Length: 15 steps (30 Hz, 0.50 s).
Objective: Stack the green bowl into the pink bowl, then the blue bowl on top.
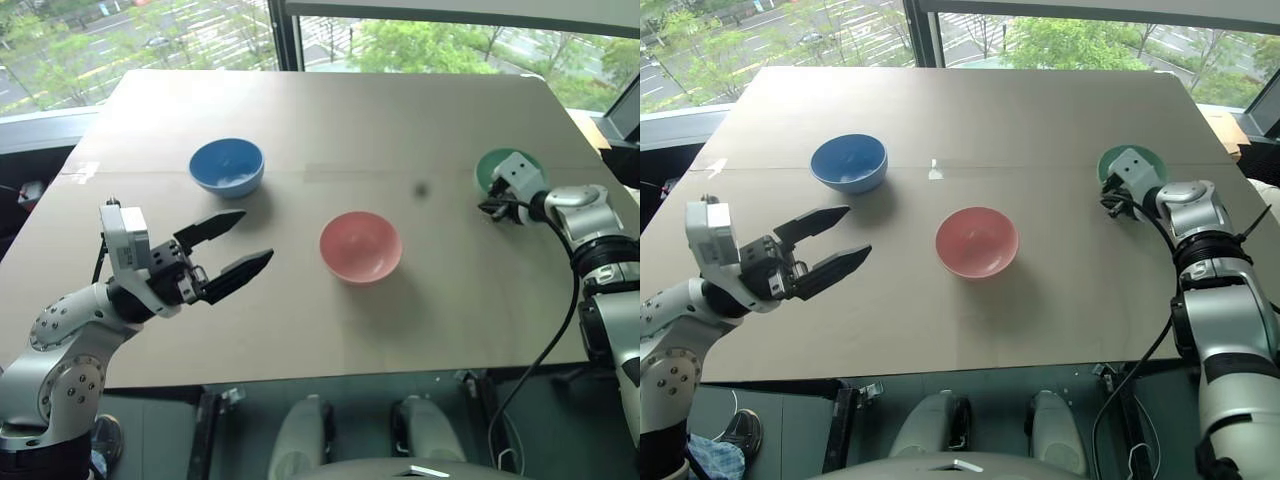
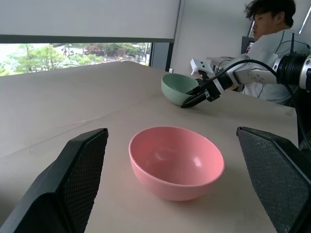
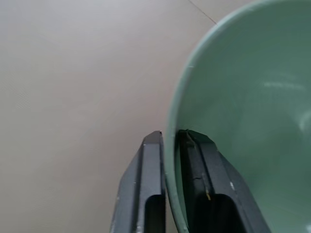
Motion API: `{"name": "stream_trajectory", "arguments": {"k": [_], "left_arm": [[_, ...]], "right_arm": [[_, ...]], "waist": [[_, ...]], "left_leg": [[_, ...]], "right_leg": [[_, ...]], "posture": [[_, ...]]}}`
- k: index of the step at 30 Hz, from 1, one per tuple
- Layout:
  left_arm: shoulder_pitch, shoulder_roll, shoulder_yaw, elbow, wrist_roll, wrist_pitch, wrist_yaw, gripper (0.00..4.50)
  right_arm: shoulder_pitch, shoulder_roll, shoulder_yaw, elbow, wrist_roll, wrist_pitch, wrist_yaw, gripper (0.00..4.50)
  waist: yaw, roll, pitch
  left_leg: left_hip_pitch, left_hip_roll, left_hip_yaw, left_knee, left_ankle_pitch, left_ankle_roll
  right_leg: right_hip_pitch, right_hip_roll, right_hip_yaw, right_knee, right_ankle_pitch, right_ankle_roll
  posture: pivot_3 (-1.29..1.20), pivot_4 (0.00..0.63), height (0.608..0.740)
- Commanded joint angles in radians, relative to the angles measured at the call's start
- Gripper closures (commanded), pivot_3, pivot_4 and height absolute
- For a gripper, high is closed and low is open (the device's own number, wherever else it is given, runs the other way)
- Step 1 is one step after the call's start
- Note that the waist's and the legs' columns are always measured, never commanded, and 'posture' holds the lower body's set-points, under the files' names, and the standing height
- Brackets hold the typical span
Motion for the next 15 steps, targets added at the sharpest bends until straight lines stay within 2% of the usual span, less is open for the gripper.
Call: {"name": "stream_trajectory", "arguments": {"k": [1, 5, 8, 10, 15], "left_arm": [[0.002, 0.004, 0.025, -0.009, 0.002, -0.021, -0.013, 0.0], [-0.003, 0.005, 0.019, -0.003, 0.008, -0.025, -0.02, 0.0], [-0.003, 0.005, 0.015, -0.002, 0.015, -0.03, -0.026, 0.0], [0.001, 0.006, 0.013, 0.003, 0.024, -0.034, -0.032, 0.0], [0.017, 0.007, 0.019, 0.033, 0.055, -0.051, -0.048, 0.0]], "right_arm": [[-0.022, -0.005, -0.012, -0.01, -0.004, -0.018, 0.007, 4.48], [-0.017, -0.006, -0.025, -0.042, 0.019, -0.004, 0.059, 4.48], [-0.003, -0.013, -0.038, -0.143, 0.052, 0.034, 0.122, 4.48], [0.029, -0.018, -0.042, -0.272, 0.082, 0.075, 0.166, 4.48], [0.176, -0.05, -0.023, -0.776, 0.165, 0.278, 0.274, 4.48]], "waist": [[0.0, 0.0, 0.0], [0.002, 0.001, 0.0], [0.0, 0.001, 0.001], [0.001, 0.001, 0.001], [0.004, 0.001, 0.001]], "left_leg": [[0.0, 0.0, 0.0, 0.0, 0.0, 0.0], [0.0, 0.0, 0.0, 0.0, 0.0, 0.0], [0.0, 0.0, 0.0, 0.0, 0.0, 0.0], [0.0, 0.0, 0.0, 0.0, 0.0, 0.0], [-0.001, 0.001, -0.001, 0.0, 0.0, 0.0]], "right_leg": [[0.0, 0.0, 0.0, 0.0, 0.0, 0.0], [0.0, 0.0, 0.0, 0.0, 0.0, 0.0], [0.0, 0.0, 0.0, 0.0, 0.0, 0.0], [0.0, 0.0, 0.0, 0.0, 0.0, 0.0], [-0.001, 0.0, -0.001, 0.0, 0.0, 0.0]], "posture": [[0.0, 0.15, 0.74], [0.0, 0.15, 0.74], [0.0, 0.15, 0.74], [0.0, 0.15, 0.74], [0.0, 0.15, 0.74]]}}
